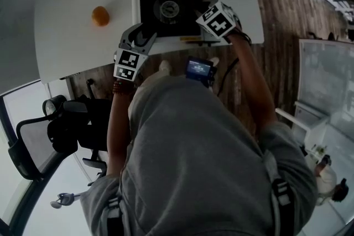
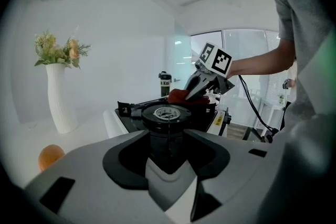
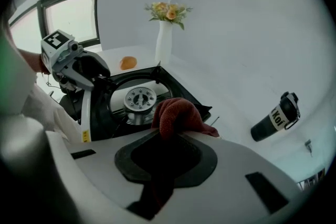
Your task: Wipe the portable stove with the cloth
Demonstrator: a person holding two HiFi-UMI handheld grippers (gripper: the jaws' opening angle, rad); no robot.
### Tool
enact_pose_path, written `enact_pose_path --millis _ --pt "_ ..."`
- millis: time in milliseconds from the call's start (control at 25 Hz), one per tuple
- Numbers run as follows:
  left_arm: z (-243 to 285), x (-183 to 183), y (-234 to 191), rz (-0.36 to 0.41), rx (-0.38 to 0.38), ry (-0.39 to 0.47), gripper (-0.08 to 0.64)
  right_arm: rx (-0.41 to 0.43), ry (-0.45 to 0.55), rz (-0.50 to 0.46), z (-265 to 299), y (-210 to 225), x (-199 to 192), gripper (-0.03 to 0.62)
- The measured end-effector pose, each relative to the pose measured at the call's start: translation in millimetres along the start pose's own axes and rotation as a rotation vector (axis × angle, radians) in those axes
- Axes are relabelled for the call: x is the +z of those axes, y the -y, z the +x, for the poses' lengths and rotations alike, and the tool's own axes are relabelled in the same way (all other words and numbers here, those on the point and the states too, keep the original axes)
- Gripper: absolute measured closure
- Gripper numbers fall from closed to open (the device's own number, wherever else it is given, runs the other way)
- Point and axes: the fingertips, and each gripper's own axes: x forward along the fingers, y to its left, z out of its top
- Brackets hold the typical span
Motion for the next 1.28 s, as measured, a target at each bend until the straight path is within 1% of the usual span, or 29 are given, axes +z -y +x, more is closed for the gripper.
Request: enact_pose_path --millis 80,160,360,600,720,800,880,960,1000,1040,1080,1120,1200,1280 --pt "0 0 0 0.0 0.002 0.005 0.357 0.021 -0.004 -0.036 -1 -11 0 0.54" --pt "0 0 0 -0.002 0.003 0.005 0.357 0.039 -0.001 -0.046 -3 -19 -2 0.54" --pt "0 0 0 0.001 0.007 0.002 0.357 0.128 0.051 0.003 -11 -33 -10 0.54" --pt "0 2 0 -0.019 -0.008 0.021 0.356 0.209 0.082 0.01 -16 -43 -16 0.541" --pt "0 2 2 -0.006 -0.018 0.025 0.356 0.298 0.122 0.059 -22 -44 -19 0.54" --pt "-3 3 3 0.017 -0.02 0.065 0.353 0.352 0.205 0.079 -31 -44 -17 0.54" --pt "-6 5 6 0.022 -0.031 0.112 0.345 0.372 0.343 0.15 -51 -37 -11 0.54" --pt "-10 3 7 0.001 -0.05 0.109 0.329 0.37 0.485 0.24 -81 -29 1 0.539" --pt "-12 -1 7 -0.002 -0.055 0.096 0.328 0.362 0.534 0.257 -95 -28 8 0.54" --pt "-14 -5 5 -0.002 -0.054 0.086 0.328 0.353 0.557 0.248 -105 -31 14 0.54" --pt "-16 -9 4 -0.006 -0.052 0.082 0.328 0.345 0.553 0.214 -111 -39 19 0.54" --pt "-18 -11 3 -0.016 -0.049 0.083 0.327 0.343 0.528 0.16 -111 -51 21 0.538" --pt "-21 -12 3 -0.033 -0.05 0.089 0.327 0.349 0.445 0.038 -102 -78 19 0.538" --pt "-21 -11 6 -0.02 -0.062 0.091 0.327 0.323 0.341 -0.06 -85 -97 10 0.538"
